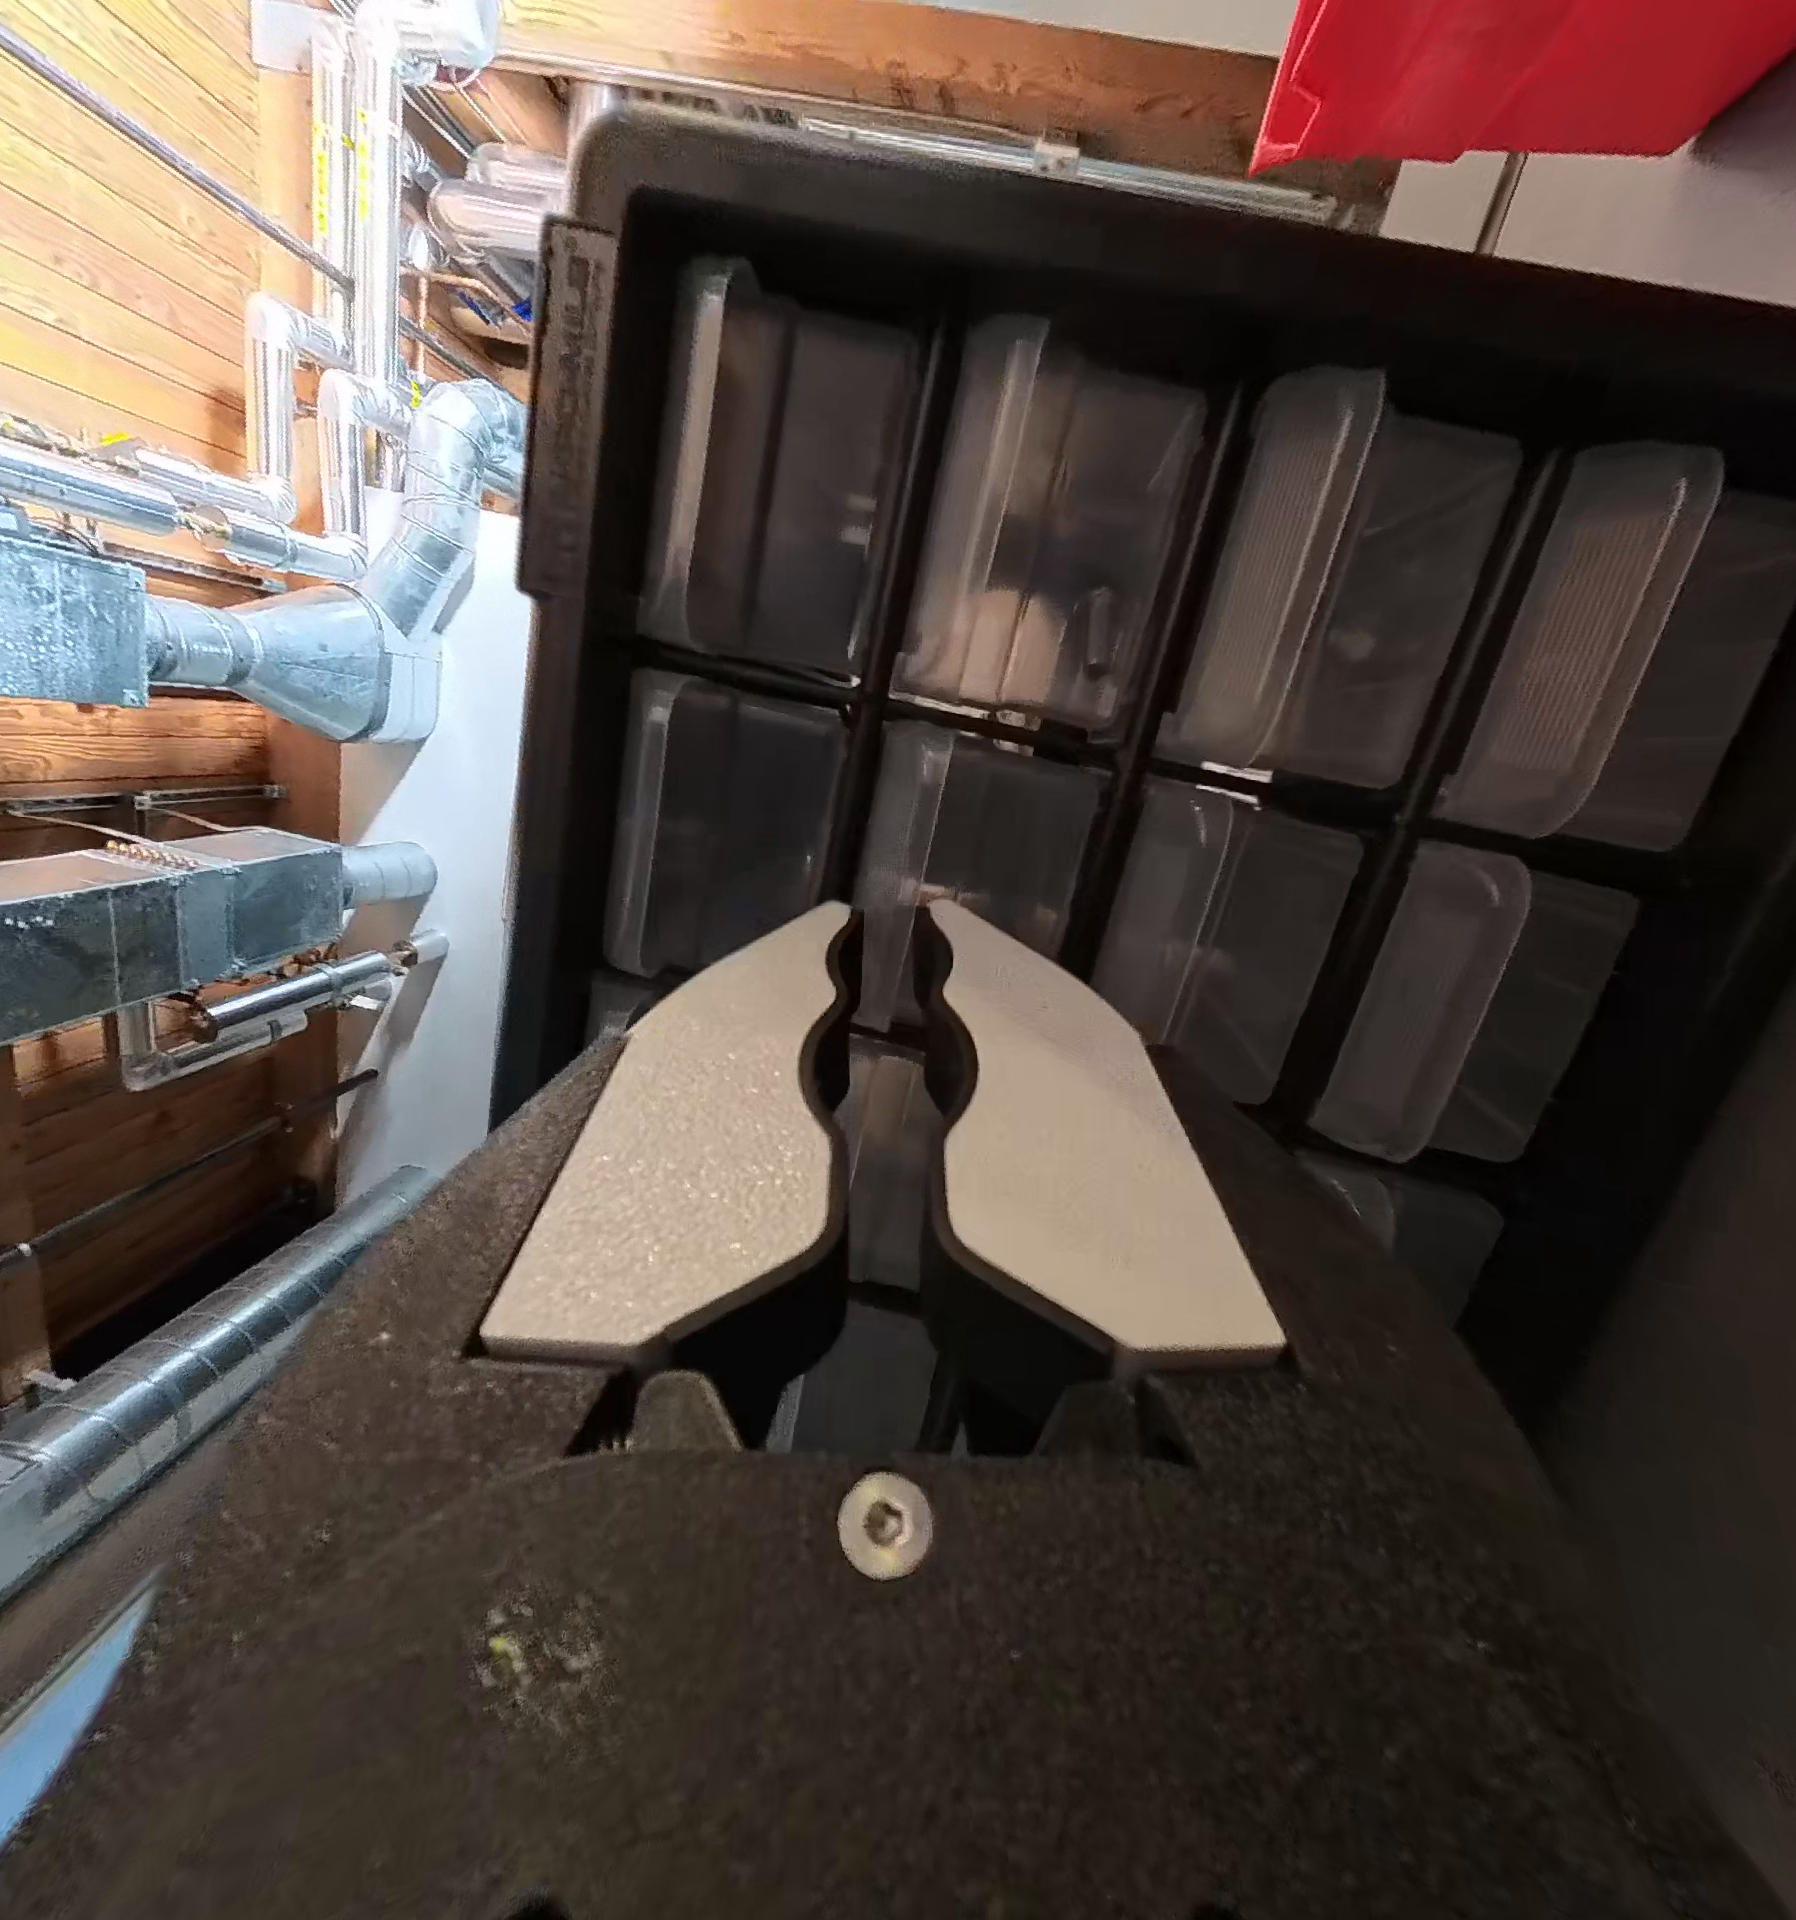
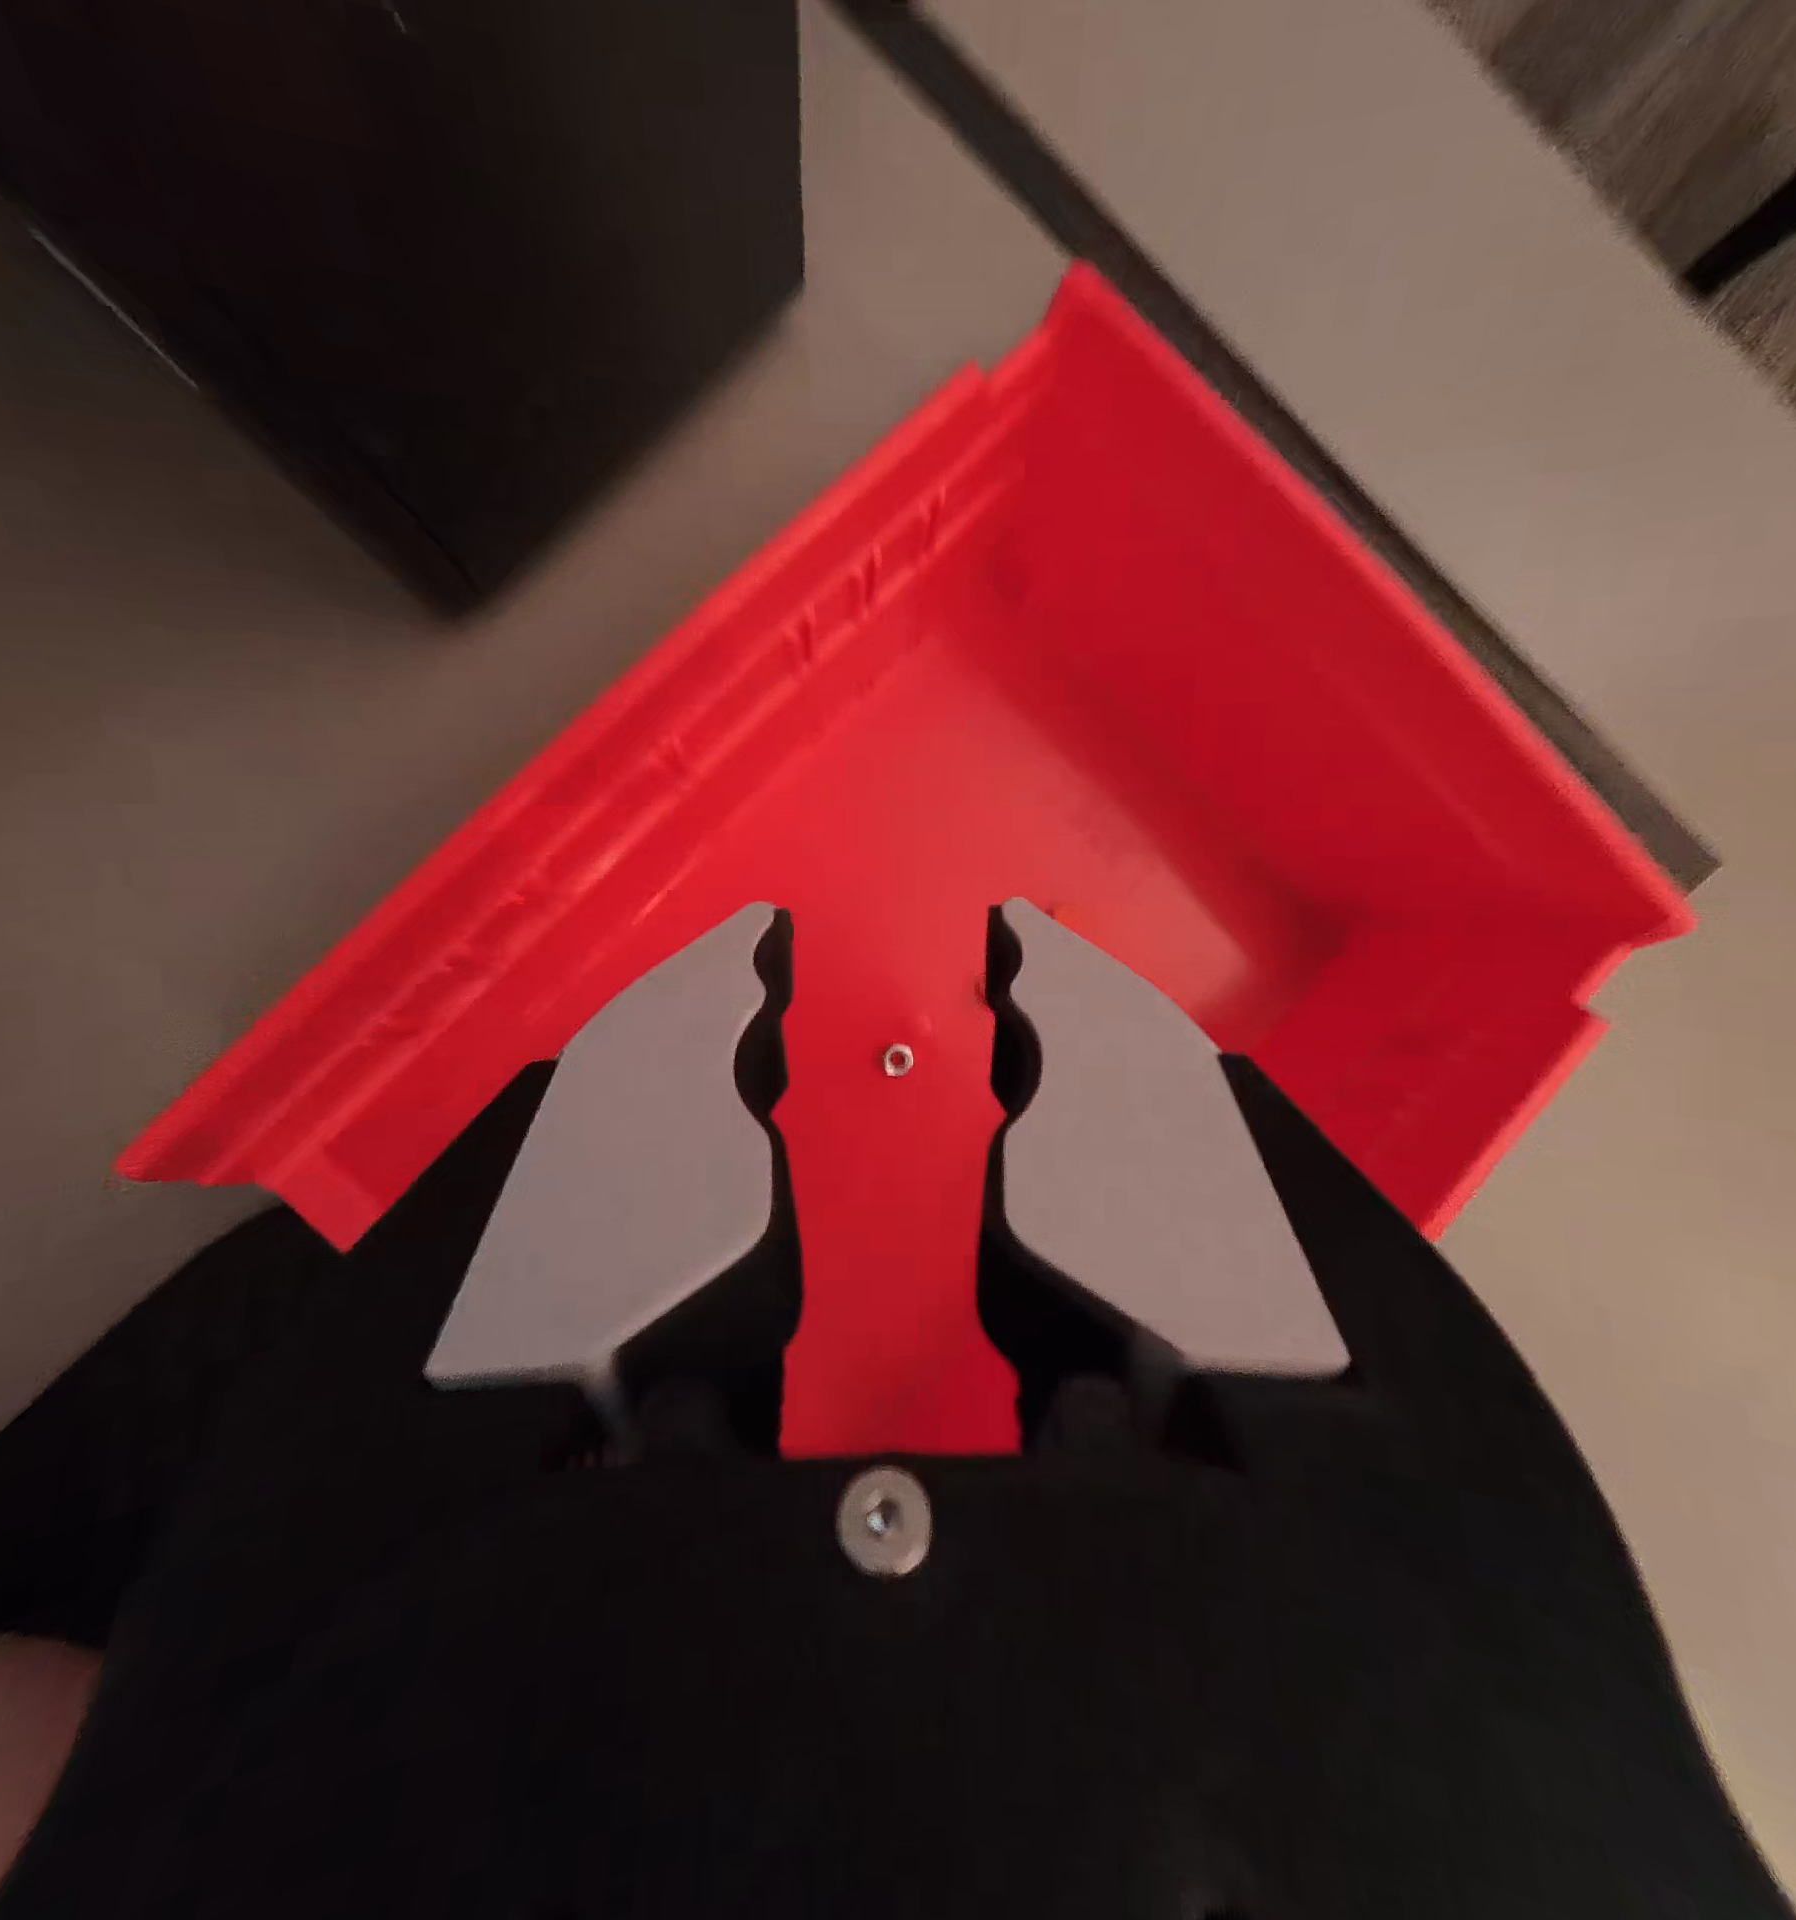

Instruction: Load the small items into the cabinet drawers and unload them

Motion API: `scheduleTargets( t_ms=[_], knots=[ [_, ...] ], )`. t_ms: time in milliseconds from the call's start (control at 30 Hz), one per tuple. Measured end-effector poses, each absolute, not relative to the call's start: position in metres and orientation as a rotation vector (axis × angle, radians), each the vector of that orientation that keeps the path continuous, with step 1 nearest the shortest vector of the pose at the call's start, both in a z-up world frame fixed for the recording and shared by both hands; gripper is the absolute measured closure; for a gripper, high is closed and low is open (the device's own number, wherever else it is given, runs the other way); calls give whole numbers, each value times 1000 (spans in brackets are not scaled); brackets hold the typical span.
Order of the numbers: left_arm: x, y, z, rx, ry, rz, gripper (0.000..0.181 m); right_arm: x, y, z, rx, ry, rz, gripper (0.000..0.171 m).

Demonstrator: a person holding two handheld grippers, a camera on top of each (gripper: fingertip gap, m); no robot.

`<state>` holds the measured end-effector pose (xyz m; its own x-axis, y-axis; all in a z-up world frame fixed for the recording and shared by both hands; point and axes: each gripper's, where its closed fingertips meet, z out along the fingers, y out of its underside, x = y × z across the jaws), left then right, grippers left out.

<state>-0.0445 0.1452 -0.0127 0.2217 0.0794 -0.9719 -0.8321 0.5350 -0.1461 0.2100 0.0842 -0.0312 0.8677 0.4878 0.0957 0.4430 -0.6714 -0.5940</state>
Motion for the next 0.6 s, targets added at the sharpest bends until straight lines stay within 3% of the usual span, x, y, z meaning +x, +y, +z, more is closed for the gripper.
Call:
scheduleTargets(
  t_ms=[333,600],
  knots=[
    [-37,106,-17,-709,1178,670,171,194,77,10,-2172,-757,24,137],
    [-38,121,-24,-709,1214,794,174,196,70,7,-2157,-761,57,137]
  ],
)
